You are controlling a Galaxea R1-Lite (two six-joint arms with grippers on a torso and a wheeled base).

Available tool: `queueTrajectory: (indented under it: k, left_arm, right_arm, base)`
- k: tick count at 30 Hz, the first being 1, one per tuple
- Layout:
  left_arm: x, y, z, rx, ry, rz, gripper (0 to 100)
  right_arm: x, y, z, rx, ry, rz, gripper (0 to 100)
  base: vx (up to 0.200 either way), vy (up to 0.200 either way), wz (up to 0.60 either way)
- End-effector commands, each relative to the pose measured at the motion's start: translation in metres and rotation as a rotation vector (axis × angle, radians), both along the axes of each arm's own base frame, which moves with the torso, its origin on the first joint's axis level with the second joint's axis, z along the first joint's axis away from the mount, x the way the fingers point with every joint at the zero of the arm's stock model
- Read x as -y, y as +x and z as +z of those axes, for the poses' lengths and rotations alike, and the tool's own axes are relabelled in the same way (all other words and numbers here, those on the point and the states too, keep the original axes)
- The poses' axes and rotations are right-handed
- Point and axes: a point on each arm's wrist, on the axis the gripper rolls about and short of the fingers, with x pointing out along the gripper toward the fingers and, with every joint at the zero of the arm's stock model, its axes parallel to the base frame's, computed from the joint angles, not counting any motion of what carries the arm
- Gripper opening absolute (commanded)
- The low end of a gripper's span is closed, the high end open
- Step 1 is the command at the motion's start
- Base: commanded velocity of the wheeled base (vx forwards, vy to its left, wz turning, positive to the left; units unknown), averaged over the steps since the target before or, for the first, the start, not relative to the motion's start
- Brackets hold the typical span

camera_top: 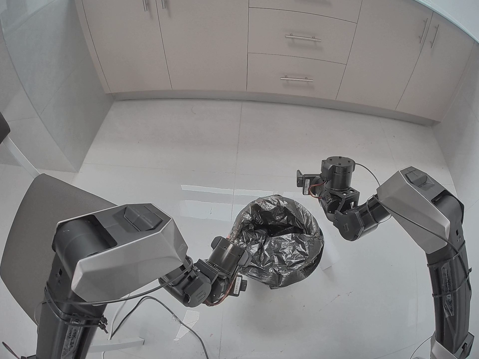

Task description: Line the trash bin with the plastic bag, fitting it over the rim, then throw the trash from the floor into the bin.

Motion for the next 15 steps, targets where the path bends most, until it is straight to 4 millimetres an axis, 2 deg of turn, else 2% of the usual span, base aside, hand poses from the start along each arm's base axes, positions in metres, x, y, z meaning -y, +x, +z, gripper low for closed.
queueTrajectory:
  k: [1, 3, 4, 7, 10, 15]
  left_arm:
    - [0.014, -0.031, 0.049, 0.023, -0.121, -0.042, 100]
    - [0.021, -0.04, 0.059, 0.028, -0.163, -0.051, 100]
    - [0.031, -0.049, 0.067, 0.031, -0.2, -0.06, 100]
    - [0.043, -0.057, 0.071, 0.033, -0.249, -0.058, 100]
    - [0.052, -0.052, 0.073, 0.044, -0.286, -0.045, 100]
    - [0.067, -0.035, 0.062, 0.058, -0.294, -0.039, 100]
  right_arm:
    - [0.0, 0.0, 0.0, 0.0, 0.0, -0.001, 100]
    - [0.0, 0.0, 0.0, 0.002, 0.001, -0.001, 100]
    - [0.0, 0.0, 0.0, 0.0, 0.0, -0.001, 100]
    - [0.0, 0.0, 0.0, 0.002, 0.001, -0.001, 100]
    - [0.001, 0.001, 0.001, 0.003, 0.001, -0.003, 100]
    - [0.001, 0.001, 0.0, 0.002, 0.001, -0.003, 100]
  base:
    - [0.0, 0.0, 0.0]
    - [0.0, 0.0, 0.0]
    - [0.0, 0.0, 0.0]
    - [0.0, 0.0, 0.0]
    - [0.0, 0.0, 0.0]
    - [0.0, 0.0, 0.0]
